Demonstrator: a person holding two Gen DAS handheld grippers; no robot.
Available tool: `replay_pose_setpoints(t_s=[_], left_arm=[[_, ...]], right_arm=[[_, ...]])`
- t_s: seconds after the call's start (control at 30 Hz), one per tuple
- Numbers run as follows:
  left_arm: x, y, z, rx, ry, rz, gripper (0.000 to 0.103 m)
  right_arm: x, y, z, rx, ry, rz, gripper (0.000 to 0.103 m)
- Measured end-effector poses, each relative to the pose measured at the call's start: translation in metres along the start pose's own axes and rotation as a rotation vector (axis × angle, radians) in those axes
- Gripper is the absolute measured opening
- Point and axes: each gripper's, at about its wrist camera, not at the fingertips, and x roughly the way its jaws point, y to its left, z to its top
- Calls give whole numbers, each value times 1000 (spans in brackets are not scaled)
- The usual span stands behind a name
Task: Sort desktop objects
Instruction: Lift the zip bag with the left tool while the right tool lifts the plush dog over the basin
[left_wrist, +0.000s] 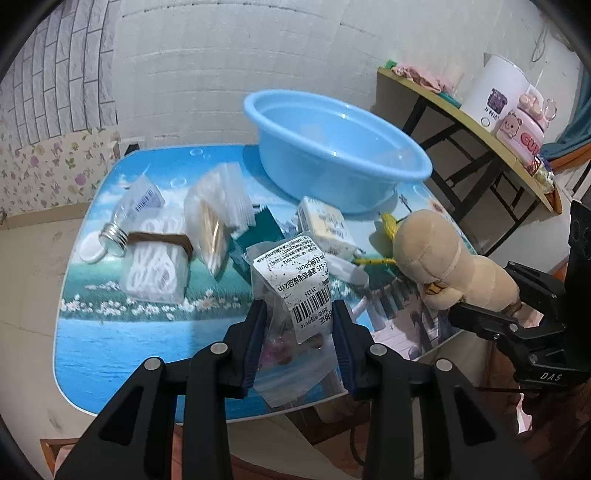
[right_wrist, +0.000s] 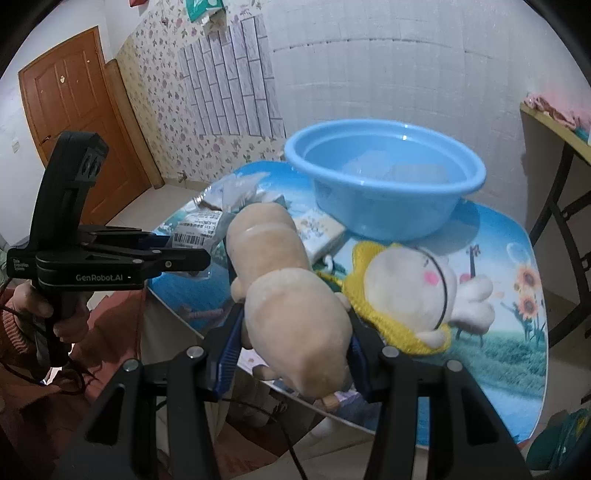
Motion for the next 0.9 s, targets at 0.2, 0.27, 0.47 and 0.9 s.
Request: replay_pose_setpoints(t_s=[0.2, 0.27, 0.47, 0.9], left_arm=[[-11, -1, 13, 4, -42, 6, 34], [-13, 0, 18, 2, -53, 11, 34], [-22, -1, 35, -1, -92, 7, 34], [-16, -15, 94, 36, -141, 10, 34]], right_arm=[[-13, 0, 15, -18, -58, -7, 49], [-12, -5, 23, -15, -69, -23, 49], [-19, -15, 39, -6, -114, -29, 49], [-9, -45, 78, 34, -163, -57, 49]])
